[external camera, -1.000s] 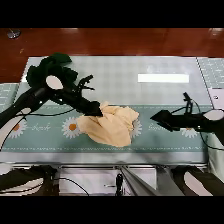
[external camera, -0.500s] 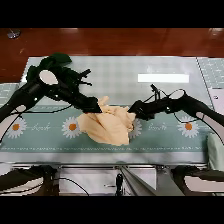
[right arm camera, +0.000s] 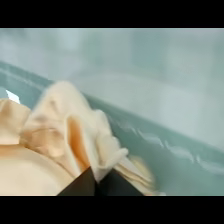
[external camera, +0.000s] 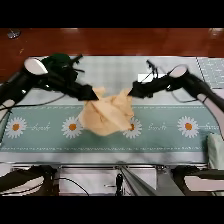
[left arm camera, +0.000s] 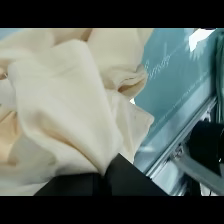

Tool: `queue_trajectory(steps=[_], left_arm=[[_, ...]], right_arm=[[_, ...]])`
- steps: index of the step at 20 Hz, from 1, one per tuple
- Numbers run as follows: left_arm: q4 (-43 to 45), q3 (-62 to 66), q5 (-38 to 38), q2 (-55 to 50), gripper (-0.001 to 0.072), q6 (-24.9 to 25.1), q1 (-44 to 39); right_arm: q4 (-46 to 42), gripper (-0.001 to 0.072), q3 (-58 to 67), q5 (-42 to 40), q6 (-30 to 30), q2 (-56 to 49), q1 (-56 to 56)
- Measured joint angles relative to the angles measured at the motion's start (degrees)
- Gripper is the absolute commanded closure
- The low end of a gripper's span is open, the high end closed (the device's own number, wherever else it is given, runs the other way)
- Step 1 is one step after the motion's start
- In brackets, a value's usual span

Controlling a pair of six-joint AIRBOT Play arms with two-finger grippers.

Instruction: Fold the shirts.

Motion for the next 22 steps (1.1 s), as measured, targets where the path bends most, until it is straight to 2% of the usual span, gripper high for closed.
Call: queue_trajectory(steps=[7, 10, 12, 17, 19, 22], left_arm=[[-0.9, 26.7, 10.6, 8.8, 0.0684, -0.3, 9.1], [-0.5, 32.4, 12.5, 14.6, 0.0685, -0.5, 13.6], [1.1, 34.1, 12.4, 19.0, 0.0684, -0.5, 16.2], [14.6, 35.3, 7.3, 30.2, 0.0684, -4.7, 19.9], [17.8, 34.1, 3.8, 33.5, 0.0684, -6.2, 20.4], [17.3, 27.7, -2.0, 37.0, 0.0684, -7.4, 20.6]], right_arm=[[-8.7, 0.0691, 37.9, 6.7, 4.8, 10.5, -6.6], [-14.9, 0.069, 44.9, 8.8, 4.9, 18.9, -7.4], [-19.8, 0.0691, 46.0, 11.1, 4.9, 25.7, -7.6], [-30.1, 0.069, 42.2, 20.0, 5.7, 41.8, -7.8], [-31.8, 0.0691, 38.4, 24.5, 7.2, 47.0, -7.8], [-31.7, 0.0691, 27.8, 29.0, 9.9, 53.9, -7.8]])
